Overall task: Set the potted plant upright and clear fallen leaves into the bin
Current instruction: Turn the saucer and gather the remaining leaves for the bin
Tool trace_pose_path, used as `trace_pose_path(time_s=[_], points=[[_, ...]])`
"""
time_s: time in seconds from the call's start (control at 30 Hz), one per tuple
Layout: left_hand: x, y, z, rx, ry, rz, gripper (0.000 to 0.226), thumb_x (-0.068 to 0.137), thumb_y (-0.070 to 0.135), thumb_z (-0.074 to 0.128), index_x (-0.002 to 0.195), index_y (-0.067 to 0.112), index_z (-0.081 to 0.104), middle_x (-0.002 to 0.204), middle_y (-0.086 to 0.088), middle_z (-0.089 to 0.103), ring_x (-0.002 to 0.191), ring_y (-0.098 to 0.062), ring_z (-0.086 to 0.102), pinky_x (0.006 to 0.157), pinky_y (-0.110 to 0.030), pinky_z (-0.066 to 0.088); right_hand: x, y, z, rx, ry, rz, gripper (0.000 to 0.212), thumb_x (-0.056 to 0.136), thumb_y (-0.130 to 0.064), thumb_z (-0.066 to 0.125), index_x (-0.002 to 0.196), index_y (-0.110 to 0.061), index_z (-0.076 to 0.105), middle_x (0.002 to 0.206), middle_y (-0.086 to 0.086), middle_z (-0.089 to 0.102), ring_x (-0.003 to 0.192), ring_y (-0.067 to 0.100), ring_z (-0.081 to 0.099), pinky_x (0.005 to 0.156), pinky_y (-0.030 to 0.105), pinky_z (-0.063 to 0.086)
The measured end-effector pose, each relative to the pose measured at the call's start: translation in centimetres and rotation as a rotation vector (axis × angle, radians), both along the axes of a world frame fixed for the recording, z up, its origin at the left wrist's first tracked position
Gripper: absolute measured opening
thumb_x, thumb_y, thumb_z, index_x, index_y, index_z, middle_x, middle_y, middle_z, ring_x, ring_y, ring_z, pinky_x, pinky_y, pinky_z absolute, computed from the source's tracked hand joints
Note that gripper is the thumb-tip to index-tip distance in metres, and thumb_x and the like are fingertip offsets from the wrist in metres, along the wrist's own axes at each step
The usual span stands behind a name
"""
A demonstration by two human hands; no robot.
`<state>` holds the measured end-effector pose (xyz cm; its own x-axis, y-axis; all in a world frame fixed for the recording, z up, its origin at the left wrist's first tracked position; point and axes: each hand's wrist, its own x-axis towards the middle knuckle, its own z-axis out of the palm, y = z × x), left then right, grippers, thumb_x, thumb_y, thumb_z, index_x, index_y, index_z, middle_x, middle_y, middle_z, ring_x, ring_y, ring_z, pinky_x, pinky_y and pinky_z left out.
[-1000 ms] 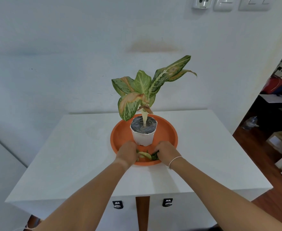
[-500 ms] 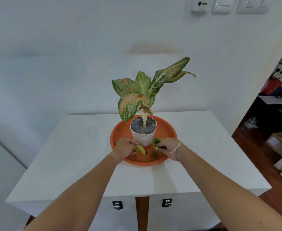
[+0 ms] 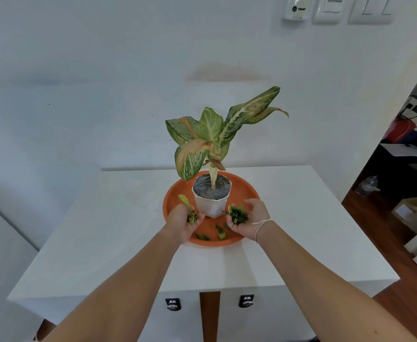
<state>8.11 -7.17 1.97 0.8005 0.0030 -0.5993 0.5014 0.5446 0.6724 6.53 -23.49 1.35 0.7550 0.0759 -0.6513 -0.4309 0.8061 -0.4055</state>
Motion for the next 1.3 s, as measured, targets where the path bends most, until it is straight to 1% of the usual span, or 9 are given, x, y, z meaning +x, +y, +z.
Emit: trace_pose_path(time_s=[0.17,0.33,0.53,0.67,0.77,0.97,1.1,1.2,1.3], points=[[0.3,0.3,-0.3,0.148,0.022,-0.044,0.029,0.083,-0.002,0.024,0.063,0.009,0.04,0.064,-0.005,0.041,0.05,-0.011,0.036,0.032,-0.013,0.035,0.0,0.3,0.4,-0.098,0.028,0.006,0.021,0.088,-0.016,0.062,0.074,-0.007,0.048,0.068,0.006,0.043,0.057,0.016,0.042,0.039,0.018,0.043],[0.4,0.8,-0.7,0.283,-0.007,-0.121,0.021,0.075,0.006,0.024,0.061,0.017,0.036,0.057,0.003,0.031,0.029,-0.007,0.02,0.031,-0.01,0.016,0.2,0.0,-0.2,-0.149,0.039,0.012,0.031,0.087,0.002,0.055,0.064,-0.011,0.04,0.043,0.004,0.039,0.027,0.011,0.037,0.03,0.011,0.035],[0.4,1.2,-0.7,0.326,-0.031,-0.153,0.02,0.077,0.017,0.03,0.058,0.02,0.025,0.055,0.004,0.018,0.034,-0.008,0.014,0.033,-0.012,0.014,-0.1,0.0,0.1,-0.176,0.016,0.015,0.028,0.089,0.008,0.045,0.066,-0.009,0.042,0.068,0.006,0.038,0.055,0.014,0.036,0.032,0.012,0.04],[0.6,1.5,-1.1,0.344,-0.09,-0.151,0.025,0.082,0.017,0.035,0.059,0.02,0.023,0.056,0.003,0.019,0.04,-0.009,0.014,0.035,-0.016,0.013,-0.2,0.0,0.4,-0.27,-0.002,0.093,0.011,0.092,0.008,0.046,0.091,0.001,0.055,0.082,0.01,0.044,0.063,0.017,0.044,0.037,0.015,0.049],[0.6,1.4,-1.1,0.369,-0.133,-0.14,0.025,0.087,0.016,0.042,0.064,0.019,0.031,0.058,0.001,0.022,0.046,-0.011,0.018,0.036,-0.02,0.015,-0.1,0.0,0.3,-0.386,-0.02,0.171,0.019,0.094,0.007,0.043,0.107,-0.001,0.055,0.079,0.011,0.047,0.062,0.016,0.046,0.036,0.014,0.048],[0.8,1.6,-1.4,0.341,-0.151,-0.123,0.014,0.086,0.007,0.047,0.073,0.009,0.049,0.066,-0.005,0.045,0.049,-0.011,0.032,0.046,-0.021,0.025,0.2,0.4,0.2,-0.855,-0.047,0.35,0.019,0.094,-0.005,0.047,0.086,-0.004,0.063,0.071,0.005,0.049,0.053,0.013,0.036,0.032,0.011,0.03],[1.0,1.8,-1.9,0.396,-0.196,-0.186,0.025,0.093,0.013,0.048,0.069,0.013,0.041,0.06,-0.003,0.041,0.042,-0.009,0.03,0.035,-0.017,0.025,0.5,0.8,-0.4,-1.403,-0.202,0.517,0.035,0.092,-0.021,0.052,0.081,0.009,0.065,0.073,0.025,0.05,0.062,0.02,0.04,0.06,0.027,0.033],[1.3,1.8,-2.0,0.545,-0.225,-0.28,0.036,0.095,0.021,0.047,0.064,0.017,0.03,0.059,-0.001,0.031,0.046,-0.012,0.024,0.034,-0.019,0.022,0.5,0.9,-0.3,-1.599,-0.236,0.713,0.045,0.091,-0.032,0.055,0.052,-0.012,0.046,0.056,0.004,0.044,0.052,0.014,0.038,0.052,0.023,0.029],[1.4,1.4,-1.5,0.871,-0.334,-0.353,0.036,0.09,0.03,0.05,0.062,0.018,0.031,0.06,0.001,0.033,0.054,-0.015,0.03,0.048,-0.027,0.026,0.6,1.1,-0.6,-1.764,-0.256,0.915,0.031,0.086,-0.04,0.061,0.075,-0.012,0.069,0.072,0.004,0.063,0.065,0.016,0.054,0.06,0.023,0.039]])
